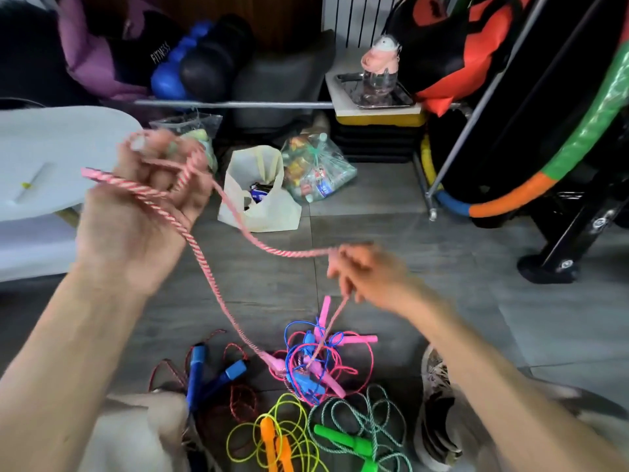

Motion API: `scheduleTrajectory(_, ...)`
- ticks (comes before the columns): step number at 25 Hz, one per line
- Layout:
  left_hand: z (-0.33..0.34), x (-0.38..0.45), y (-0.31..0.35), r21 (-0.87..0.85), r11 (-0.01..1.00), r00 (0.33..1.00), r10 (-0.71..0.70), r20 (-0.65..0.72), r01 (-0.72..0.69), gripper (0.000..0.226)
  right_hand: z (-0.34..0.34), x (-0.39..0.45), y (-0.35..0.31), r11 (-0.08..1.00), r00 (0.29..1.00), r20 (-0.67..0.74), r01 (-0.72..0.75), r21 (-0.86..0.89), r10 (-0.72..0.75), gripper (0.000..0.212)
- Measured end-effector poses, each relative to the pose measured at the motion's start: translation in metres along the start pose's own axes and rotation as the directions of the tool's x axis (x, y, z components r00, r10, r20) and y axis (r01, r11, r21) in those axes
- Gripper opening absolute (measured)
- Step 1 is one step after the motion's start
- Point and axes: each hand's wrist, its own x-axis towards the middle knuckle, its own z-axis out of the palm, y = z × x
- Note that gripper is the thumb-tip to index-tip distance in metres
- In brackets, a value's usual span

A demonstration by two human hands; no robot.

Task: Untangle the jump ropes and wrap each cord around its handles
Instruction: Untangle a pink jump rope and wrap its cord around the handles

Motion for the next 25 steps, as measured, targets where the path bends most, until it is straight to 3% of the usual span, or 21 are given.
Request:
scheduleTrajectory(1, 0.0, -0.003, -0.007, 0.277, 0.958, 0.993, -0.041, -0.114, 0.072, 0.025, -0.012, -0.002, -0.017, 0.955, 0.994, -0.09, 0.079, 0.286, -0.055, 0.031)
scheduleTrajectory(2, 0.002, -0.009, -0.024, 0.555, 0.814, 0.977, -0.063, -0.203, 0.168, 0.029, -0.024, -0.005, -0.037, 0.799, 0.985, -0.131, 0.169, 0.578, -0.114, 0.029)
scheduleTrajectory(3, 0.007, -0.017, -0.042, 0.73, 0.639, 0.969, -0.125, -0.213, 0.242, 0.038, -0.035, -0.01, -0.057, 0.597, 0.97, -0.146, 0.233, 0.768, -0.192, 0.027)
scheduleTrajectory(5, 0.018, -0.031, -0.078, 0.845, 0.435, 0.904, -0.411, -0.121, 0.311, 0.05, -0.05, -0.019, -0.09, 0.338, 0.942, -0.197, 0.284, 0.897, -0.271, 0.028)
scheduleTrajectory(7, 0.023, -0.041, -0.099, 0.865, 0.395, 0.745, -0.666, 0.038, 0.31, 0.038, -0.06, -0.024, -0.104, 0.246, 0.943, -0.239, 0.294, 0.924, -0.23, 0.032)
scheduleTrajectory(8, 0.026, -0.044, -0.103, 0.869, 0.399, 0.713, -0.696, 0.08, 0.291, 0.022, -0.064, -0.025, -0.102, 0.226, 0.946, -0.253, 0.297, 0.928, -0.202, 0.033)
scheduleTrajectory(9, 0.027, -0.044, -0.103, 0.85, 0.428, 0.731, -0.677, 0.077, 0.307, 0.01, -0.064, -0.021, -0.095, 0.244, 0.947, -0.267, 0.305, 0.921, -0.177, 0.032)
scheduleTrajectory(11, 0.031, -0.038, -0.098, 0.698, 0.613, 0.847, -0.531, 0.019, 0.369, 0.015, -0.053, -0.011, -0.067, 0.41, 0.97, -0.204, 0.24, 0.88, -0.13, 0.016)
scheduleTrajectory(13, 0.037, -0.027, -0.083, 0.447, 0.841, 0.933, -0.357, 0.036, 0.304, 0.021, -0.023, -0.005, -0.024, 0.59, 0.996, 0.055, -0.007, 0.807, -0.063, 0.044)
scheduleTrajectory(14, 0.037, -0.02, -0.071, 0.335, 0.909, 0.956, -0.285, 0.061, 0.25, 0.022, -0.002, -0.006, -0.006, 0.669, 0.965, 0.256, -0.149, 0.728, -0.064, 0.047)
scheduleTrajectory(16, 0.033, -0.007, -0.044, 0.074, 0.98, 0.968, -0.194, 0.157, 0.185, 0.024, 0.038, -0.012, 0.017, 0.795, 0.775, 0.626, -0.33, 0.509, -0.08, 0.041)
scheduleTrajectory(17, 0.027, -0.001, -0.031, -0.09, 0.981, 0.967, -0.153, 0.204, 0.174, 0.029, 0.052, -0.018, 0.026, 0.842, 0.698, 0.715, -0.36, 0.403, -0.044, 0.045)
scheduleTrajectory(18, 0.02, 0.003, -0.02, -0.231, 0.959, 0.97, -0.115, 0.214, 0.165, 0.037, 0.06, -0.021, 0.033, 0.886, 0.683, 0.73, -0.351, 0.302, 0.022, 0.047)
scheduleTrajectory(20, 0.006, 0.007, -0.001, -0.33, 0.941, 0.991, -0.036, 0.129, 0.078, 0.046, 0.059, -0.018, 0.046, 0.992, 0.82, 0.561, -0.127, -0.016, 0.114, 0.034)
scheduleTrajectory(22, -0.003, 0.009, 0.008, -0.297, 0.955, 0.999, 0.034, 0.033, -0.022, 0.045, 0.039, -0.011, 0.055, 0.864, 0.96, 0.25, 0.016, -0.503, 0.128, 0.033)
scheduleTrajectory(23, -0.005, 0.01, 0.009, -0.308, 0.951, 0.999, 0.044, 0.023, -0.035, 0.041, 0.029, -0.009, 0.051, 0.827, 0.993, 0.102, 0.004, -0.562, 0.065, 0.037)
scheduleTrajectory(25, -0.006, 0.008, 0.008, -0.22, 0.975, 0.999, 0.034, 0.013, -0.03, 0.033, 0.01, -0.009, 0.034, 0.925, 0.993, -0.1, 0.018, -0.379, -0.061, 0.042)
